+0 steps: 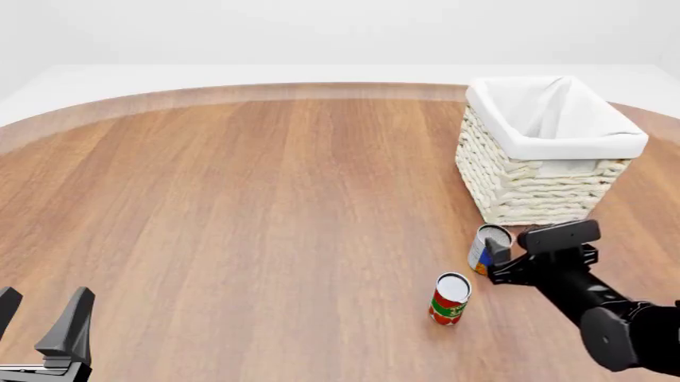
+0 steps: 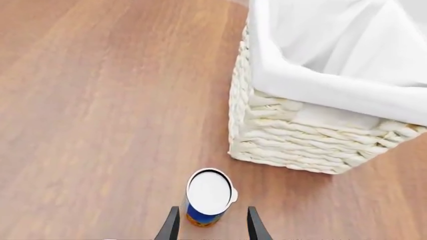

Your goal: Pick up the alphabet soup and the cream cheese box, and put them in the basket.

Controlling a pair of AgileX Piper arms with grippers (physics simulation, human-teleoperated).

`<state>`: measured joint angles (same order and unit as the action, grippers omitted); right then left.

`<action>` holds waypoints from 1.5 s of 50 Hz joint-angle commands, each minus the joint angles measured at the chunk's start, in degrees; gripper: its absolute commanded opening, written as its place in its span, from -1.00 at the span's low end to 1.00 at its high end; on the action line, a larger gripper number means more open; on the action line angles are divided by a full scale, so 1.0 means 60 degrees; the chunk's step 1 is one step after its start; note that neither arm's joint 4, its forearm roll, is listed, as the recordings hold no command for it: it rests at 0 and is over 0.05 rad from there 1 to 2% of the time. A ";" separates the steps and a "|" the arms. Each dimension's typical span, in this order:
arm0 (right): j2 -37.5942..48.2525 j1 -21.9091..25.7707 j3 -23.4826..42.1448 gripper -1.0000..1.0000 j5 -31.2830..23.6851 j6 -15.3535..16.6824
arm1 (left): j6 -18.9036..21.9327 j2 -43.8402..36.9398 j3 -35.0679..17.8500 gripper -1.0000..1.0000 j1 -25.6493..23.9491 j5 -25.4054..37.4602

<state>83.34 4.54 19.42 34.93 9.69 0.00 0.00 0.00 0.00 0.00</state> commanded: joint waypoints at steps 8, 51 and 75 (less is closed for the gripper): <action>0.0968 -0.0125 0.0016 1.00 0.0719 -0.0036 | 0.0000 0.0000 0.0000 1.00 0.0000 0.0000; 0.2521 -0.0075 0.0470 1.00 0.1330 -0.0129 | 0.0000 0.0000 0.0000 1.00 0.0000 0.0000; 0.3100 -0.0105 0.0644 1.00 0.1550 -0.0191 | 0.0000 0.0000 0.0000 1.00 0.0000 0.0000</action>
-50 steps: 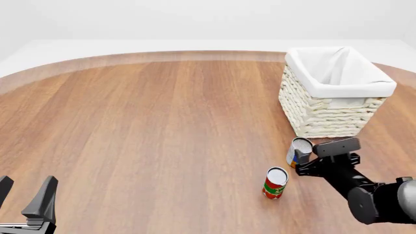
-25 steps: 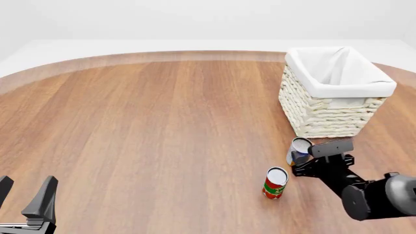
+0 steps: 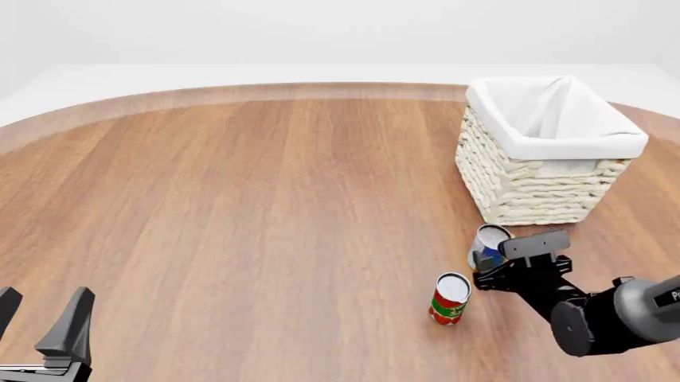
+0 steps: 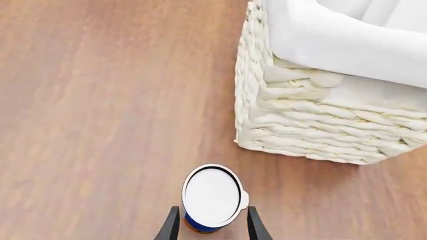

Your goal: Pick up the alphabet soup and the cream cheese box, and put them in the basket.

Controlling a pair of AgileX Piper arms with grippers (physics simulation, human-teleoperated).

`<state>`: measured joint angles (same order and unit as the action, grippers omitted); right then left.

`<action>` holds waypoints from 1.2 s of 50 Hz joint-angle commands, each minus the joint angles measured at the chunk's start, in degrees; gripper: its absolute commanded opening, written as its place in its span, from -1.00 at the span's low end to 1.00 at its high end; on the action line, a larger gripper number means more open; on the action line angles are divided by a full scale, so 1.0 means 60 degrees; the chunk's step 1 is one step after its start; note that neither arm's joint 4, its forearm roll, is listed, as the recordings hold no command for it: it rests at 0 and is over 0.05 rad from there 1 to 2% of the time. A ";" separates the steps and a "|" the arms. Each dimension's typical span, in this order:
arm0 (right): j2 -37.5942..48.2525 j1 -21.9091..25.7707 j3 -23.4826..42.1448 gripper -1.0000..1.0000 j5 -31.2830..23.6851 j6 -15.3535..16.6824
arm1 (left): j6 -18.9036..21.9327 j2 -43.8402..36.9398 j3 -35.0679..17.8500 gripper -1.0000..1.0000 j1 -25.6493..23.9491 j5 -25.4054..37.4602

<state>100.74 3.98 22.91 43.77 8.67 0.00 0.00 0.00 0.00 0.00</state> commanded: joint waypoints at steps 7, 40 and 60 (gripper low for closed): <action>0.0242 -0.0008 0.0023 1.00 0.0134 -0.0023 | 0.0000 0.0000 0.0000 1.00 0.0000 0.0000; -0.1439 -0.0094 -0.0340 -1.00 -0.0503 0.0003 | 0.0000 0.0000 0.0000 1.00 0.0000 0.0000; -0.3444 -0.0137 -0.0728 -1.00 -0.1382 0.0078 | 0.0000 0.0000 0.0000 1.00 0.0000 0.0000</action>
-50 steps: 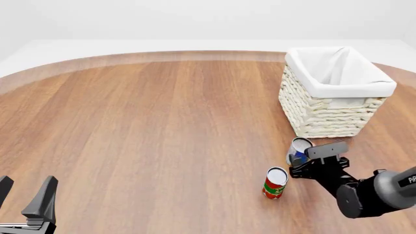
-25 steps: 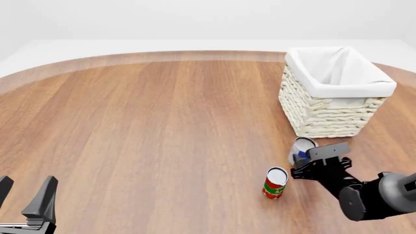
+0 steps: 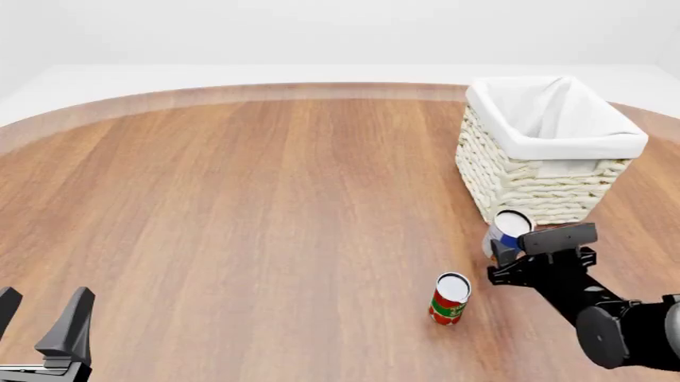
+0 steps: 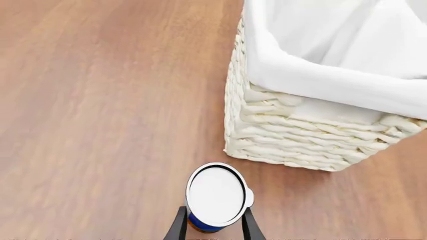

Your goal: Pick up the alphabet soup and the cream cheese box, and put them in the basket.

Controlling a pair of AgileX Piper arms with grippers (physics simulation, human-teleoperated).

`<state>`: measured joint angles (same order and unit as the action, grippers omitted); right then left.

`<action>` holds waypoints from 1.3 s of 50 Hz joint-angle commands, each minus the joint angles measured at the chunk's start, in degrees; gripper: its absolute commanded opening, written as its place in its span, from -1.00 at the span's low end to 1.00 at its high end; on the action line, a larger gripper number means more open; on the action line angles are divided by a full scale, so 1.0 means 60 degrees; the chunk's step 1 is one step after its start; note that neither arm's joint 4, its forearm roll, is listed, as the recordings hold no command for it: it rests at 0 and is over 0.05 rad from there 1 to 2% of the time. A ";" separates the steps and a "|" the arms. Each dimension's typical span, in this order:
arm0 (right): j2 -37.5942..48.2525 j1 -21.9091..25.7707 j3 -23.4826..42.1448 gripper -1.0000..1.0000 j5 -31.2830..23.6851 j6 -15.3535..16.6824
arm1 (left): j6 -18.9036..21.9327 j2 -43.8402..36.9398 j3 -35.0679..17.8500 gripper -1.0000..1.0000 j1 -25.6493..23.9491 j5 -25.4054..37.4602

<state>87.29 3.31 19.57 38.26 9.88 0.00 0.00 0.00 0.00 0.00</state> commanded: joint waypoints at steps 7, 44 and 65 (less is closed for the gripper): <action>-0.2319 0.0014 -0.0397 -1.00 -0.1061 -0.0086 | 0.0000 0.0000 0.0000 1.00 0.0000 0.0000; -0.6744 0.0146 0.0282 -1.00 -0.4183 0.0211 | 0.0000 0.0000 0.0000 1.00 0.0000 0.0000; -0.7550 0.0264 0.1442 -1.00 -0.4513 0.0192 | 0.0000 0.0000 0.0000 1.00 0.0000 0.0000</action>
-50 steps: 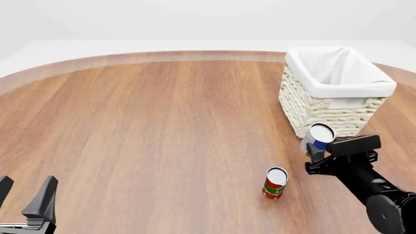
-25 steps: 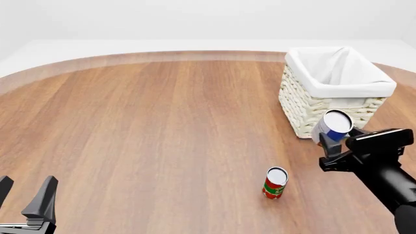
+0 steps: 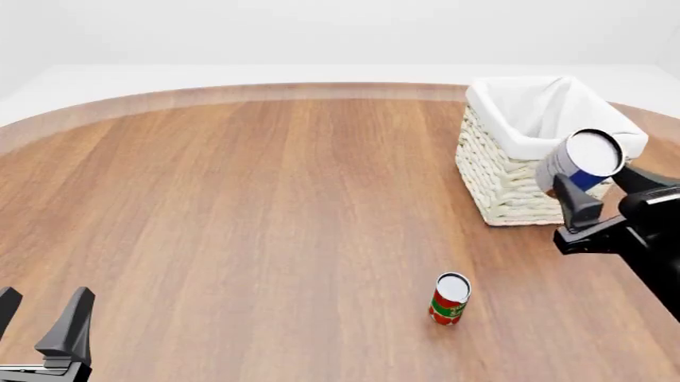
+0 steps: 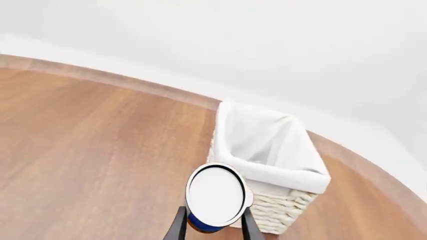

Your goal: Pick up the alphabet soup and the cream cheese box, and put them in the basket.

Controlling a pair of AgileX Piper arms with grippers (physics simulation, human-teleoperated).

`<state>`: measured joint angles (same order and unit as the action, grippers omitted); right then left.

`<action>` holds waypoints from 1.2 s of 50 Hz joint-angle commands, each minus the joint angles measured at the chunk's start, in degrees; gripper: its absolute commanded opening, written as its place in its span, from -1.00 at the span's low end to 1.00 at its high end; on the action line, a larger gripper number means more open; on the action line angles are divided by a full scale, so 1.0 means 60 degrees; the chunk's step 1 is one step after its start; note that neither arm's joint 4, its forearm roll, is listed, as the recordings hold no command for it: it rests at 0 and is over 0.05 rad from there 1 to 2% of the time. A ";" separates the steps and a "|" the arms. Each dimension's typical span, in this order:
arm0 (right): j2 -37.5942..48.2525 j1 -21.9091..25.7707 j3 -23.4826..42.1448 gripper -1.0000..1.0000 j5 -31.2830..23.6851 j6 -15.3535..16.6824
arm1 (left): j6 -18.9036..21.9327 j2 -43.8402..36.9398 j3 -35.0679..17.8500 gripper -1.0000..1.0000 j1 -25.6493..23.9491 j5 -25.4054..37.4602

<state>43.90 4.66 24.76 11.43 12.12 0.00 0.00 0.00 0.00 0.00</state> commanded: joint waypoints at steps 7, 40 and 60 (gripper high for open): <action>-0.0049 0.0010 0.0840 -1.00 0.0483 -0.0185 | 0.0000 0.0000 0.0000 1.00 0.0000 0.0000; 0.2381 -0.0178 0.2647 -1.00 0.2198 -0.0223 | 0.0000 0.0000 0.0000 1.00 0.0000 0.0000; 0.4355 -0.0420 0.4289 -1.00 0.2503 -0.0045 | 0.0000 0.0000 0.0000 1.00 0.0000 0.0000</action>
<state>65.17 2.66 45.78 25.34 12.38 0.00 0.00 0.00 0.00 0.00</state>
